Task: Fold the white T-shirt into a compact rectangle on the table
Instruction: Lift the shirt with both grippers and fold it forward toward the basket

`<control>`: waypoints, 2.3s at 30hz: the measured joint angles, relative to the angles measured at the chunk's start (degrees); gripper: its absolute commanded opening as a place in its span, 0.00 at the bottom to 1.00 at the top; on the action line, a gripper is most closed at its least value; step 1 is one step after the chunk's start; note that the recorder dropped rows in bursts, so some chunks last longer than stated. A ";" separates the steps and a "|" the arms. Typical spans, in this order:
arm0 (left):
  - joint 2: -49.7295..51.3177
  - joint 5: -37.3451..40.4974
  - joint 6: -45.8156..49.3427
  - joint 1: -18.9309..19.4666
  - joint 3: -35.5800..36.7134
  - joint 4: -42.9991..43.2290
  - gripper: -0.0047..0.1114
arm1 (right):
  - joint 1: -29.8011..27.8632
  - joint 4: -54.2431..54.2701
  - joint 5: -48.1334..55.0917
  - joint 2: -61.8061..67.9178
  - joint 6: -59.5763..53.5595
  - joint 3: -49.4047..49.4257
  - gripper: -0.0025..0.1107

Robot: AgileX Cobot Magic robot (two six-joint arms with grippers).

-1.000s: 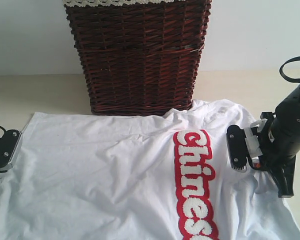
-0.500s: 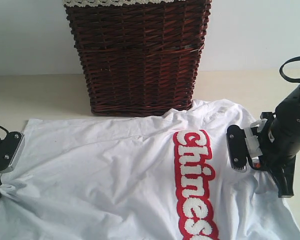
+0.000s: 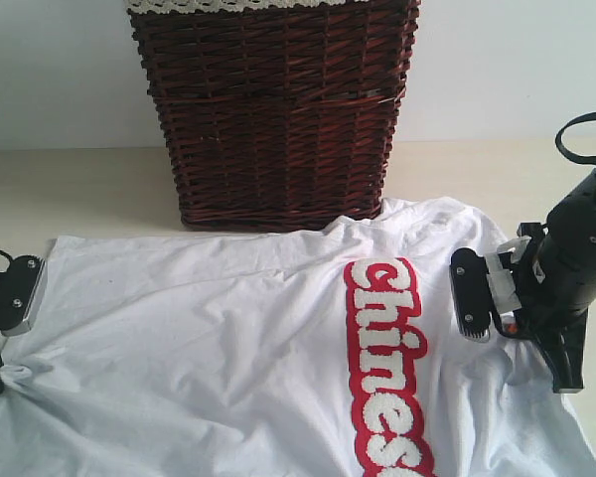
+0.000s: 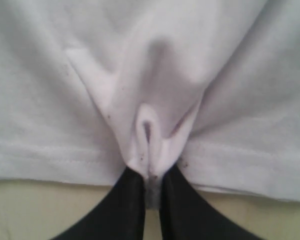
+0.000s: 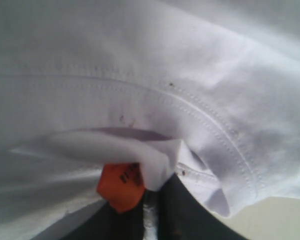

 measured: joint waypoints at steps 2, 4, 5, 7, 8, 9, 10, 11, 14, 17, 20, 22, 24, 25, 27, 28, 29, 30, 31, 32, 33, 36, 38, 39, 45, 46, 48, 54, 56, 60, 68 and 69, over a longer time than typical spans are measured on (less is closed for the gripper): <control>0.00 0.00 -0.36 0.00 0.00 0.00 0.04 | 0.00 0.00 0.00 0.00 0.00 0.00 0.02; 0.00 0.01 -0.59 0.00 -0.44 -0.11 0.04 | 0.00 0.00 0.17 0.00 0.00 -0.24 0.02; 0.00 0.13 -0.59 -0.20 -0.65 -0.24 0.04 | 0.00 0.40 0.80 0.00 0.00 -0.66 0.02; -0.11 0.13 -1.45 -0.98 -1.29 -1.33 0.04 | 0.00 1.52 2.05 -0.40 0.00 -1.66 0.02; -0.36 0.13 -2.00 -1.34 -1.68 -1.72 0.04 | 0.00 2.09 2.75 -0.63 0.00 -2.00 0.02; -0.94 0.13 -2.87 -1.69 -2.06 -2.22 0.04 | 0.00 2.72 3.33 -0.98 0.00 -2.14 0.02; -1.87 0.27 -3.79 -1.80 -2.32 -2.65 0.04 | 0.00 3.12 3.93 -1.34 0.00 -2.14 0.02; -2.79 0.38 -4.93 -1.94 -2.64 -2.93 0.04 | 0.00 3.74 4.88 -1.98 0.00 -2.14 0.02; -7.20 0.50 -8.98 -1.53 -2.92 -3.15 0.04 | 0.00 4.73 6.28 -5.43 0.03 -2.14 0.02; -12.19 0.78 -12.95 -0.20 -2.92 -3.20 0.04 | 0.00 5.10 7.88 -9.87 1.03 -2.04 0.02; -18.58 1.38 -16.23 1.52 -2.92 -3.20 0.04 | 0.00 5.21 10.31 -15.34 1.54 -2.04 0.02; -22.94 1.75 -18.52 2.60 -2.92 -3.07 0.04 | -0.14 5.45 11.33 -18.73 1.85 -2.04 0.02; -27.43 1.86 -20.87 3.77 -2.92 -1.97 0.04 | -0.70 5.60 11.95 -23.53 3.03 -2.04 0.02; -29.91 1.86 -22.25 4.45 -2.92 -1.19 0.04 | -1.05 5.60 12.07 -25.55 3.54 -2.04 0.02; -34.73 1.86 -24.56 5.75 -2.92 0.03 0.04 | -2.18 5.60 12.72 -30.76 4.59 -2.04 0.02; -37.05 1.90 -25.64 6.33 -2.92 0.42 0.04 | -2.70 5.60 12.84 -33.93 5.16 -2.04 0.02; -39.27 1.90 -26.74 6.80 -2.92 0.68 0.04 | -3.04 5.71 12.96 -36.57 5.62 -2.04 0.02; -40.98 1.99 -27.79 7.12 -2.92 0.68 0.04 | -3.34 5.86 12.96 -38.69 6.08 -2.04 0.02; -43.06 2.03 -28.90 7.37 -2.92 0.81 0.04 | -3.45 5.86 12.96 -41.23 6.69 -2.04 0.02; -45.09 2.12 -29.95 7.48 -2.92 0.81 0.04 | -3.43 5.99 12.96 -43.67 7.33 -2.04 0.02; -46.71 2.12 -30.59 7.58 -2.92 0.81 0.04 | -3.43 5.99 12.96 -45.56 8.01 -2.04 0.02; -52.31 2.23 -32.18 7.71 -2.92 -0.48 0.04 | -3.43 5.99 12.96 -51.92 11.04 -2.04 0.02; -55.94 2.23 -33.14 7.71 -2.92 -2.60 0.04 | -3.57 6.07 12.96 -56.19 12.44 -2.04 0.02; -57.80 2.23 -33.39 7.71 -2.92 -3.65 0.04 | -3.60 6.07 13.08 -58.16 12.84 -2.04 0.02; -64.09 4.17 -34.41 7.71 -2.92 -7.67 0.04 | -3.69 6.21 15.88 -65.92 13.35 -2.04 0.02; -64.75 4.67 -34.56 7.71 -2.92 -7.79 0.04 | -3.69 6.52 16.38 -66.54 13.45 -2.04 0.02; -66.36 6.00 -35.36 7.71 -2.92 -8.10 0.04 | -3.69 8.08 17.24 -68.03 13.45 -2.04 0.02; -70.28 9.21 -42.04 7.71 -2.92 -4.04 0.04 | -3.69 10.05 19.88 -72.56 13.56 -2.04 0.02; -71.21 10.72 -42.84 7.71 -2.92 -3.72 0.04 | -3.69 10.58 21.07 -73.40 13.56 -2.04 0.02; -72.98 11.73 -43.53 7.71 -2.92 -3.72 0.04 | -3.69 11.28 22.34 -75.20 13.56 -2.04 0.02; -74.07 12.48 -43.77 7.71 -8.11 -4.28 0.04 | -3.69 10.54 22.36 -77.71 13.56 -4.09 0.02; -74.07 12.37 -43.77 7.71 -9.23 -4.53 0.04 | -3.69 10.69 22.12 -77.71 13.56 -5.43 0.02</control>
